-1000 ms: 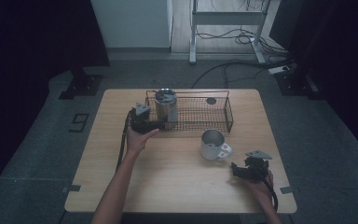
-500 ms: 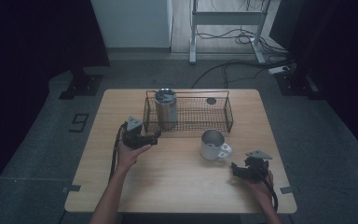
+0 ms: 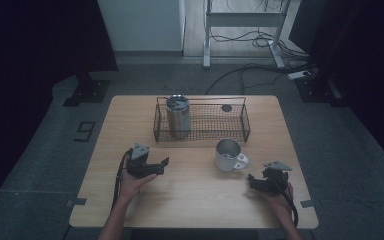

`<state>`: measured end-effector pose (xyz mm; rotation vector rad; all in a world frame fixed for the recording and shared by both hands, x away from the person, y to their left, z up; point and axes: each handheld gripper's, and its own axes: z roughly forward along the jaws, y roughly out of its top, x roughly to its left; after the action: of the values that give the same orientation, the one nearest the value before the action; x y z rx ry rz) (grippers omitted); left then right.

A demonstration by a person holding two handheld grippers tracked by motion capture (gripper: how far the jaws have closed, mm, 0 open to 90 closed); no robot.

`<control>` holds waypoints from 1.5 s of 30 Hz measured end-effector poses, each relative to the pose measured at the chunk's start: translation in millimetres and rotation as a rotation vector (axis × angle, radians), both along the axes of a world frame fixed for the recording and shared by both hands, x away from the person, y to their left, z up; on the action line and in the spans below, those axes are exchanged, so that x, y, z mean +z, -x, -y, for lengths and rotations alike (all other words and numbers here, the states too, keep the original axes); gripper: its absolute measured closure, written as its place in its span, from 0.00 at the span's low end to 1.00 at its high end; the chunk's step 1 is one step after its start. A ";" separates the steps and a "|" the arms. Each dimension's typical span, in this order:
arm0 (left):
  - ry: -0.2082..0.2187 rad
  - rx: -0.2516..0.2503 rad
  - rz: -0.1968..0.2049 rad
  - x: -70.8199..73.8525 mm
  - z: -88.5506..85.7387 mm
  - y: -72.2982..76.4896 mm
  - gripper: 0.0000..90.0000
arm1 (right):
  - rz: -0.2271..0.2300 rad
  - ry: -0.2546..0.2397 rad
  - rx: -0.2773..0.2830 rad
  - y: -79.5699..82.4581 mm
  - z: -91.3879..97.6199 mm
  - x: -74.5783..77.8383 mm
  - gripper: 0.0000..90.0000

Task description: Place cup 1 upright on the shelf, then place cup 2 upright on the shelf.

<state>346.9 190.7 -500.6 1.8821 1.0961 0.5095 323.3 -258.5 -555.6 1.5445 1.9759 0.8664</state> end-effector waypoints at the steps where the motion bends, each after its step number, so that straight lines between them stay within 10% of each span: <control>1: -0.005 -0.002 -0.003 -1.9 -0.3 1.8 0.10 | 0.000 0.000 0.000 0.0 0.0 0.0 0.09; 18: -0.032 -0.016 -0.097 -29.8 -0.7 11.6 0.12 | 0.001 0.000 -0.001 0.0 0.0 0.1 0.09; 45: -0.038 0.001 -0.086 -30.8 -1.8 17.1 0.12 | 0.089 -0.059 -0.020 8.5 7.1 15.6 0.15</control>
<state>329.8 192.5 -531.3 1.9524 1.1511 0.4566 314.8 -265.6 -540.0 1.5281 1.8848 0.9763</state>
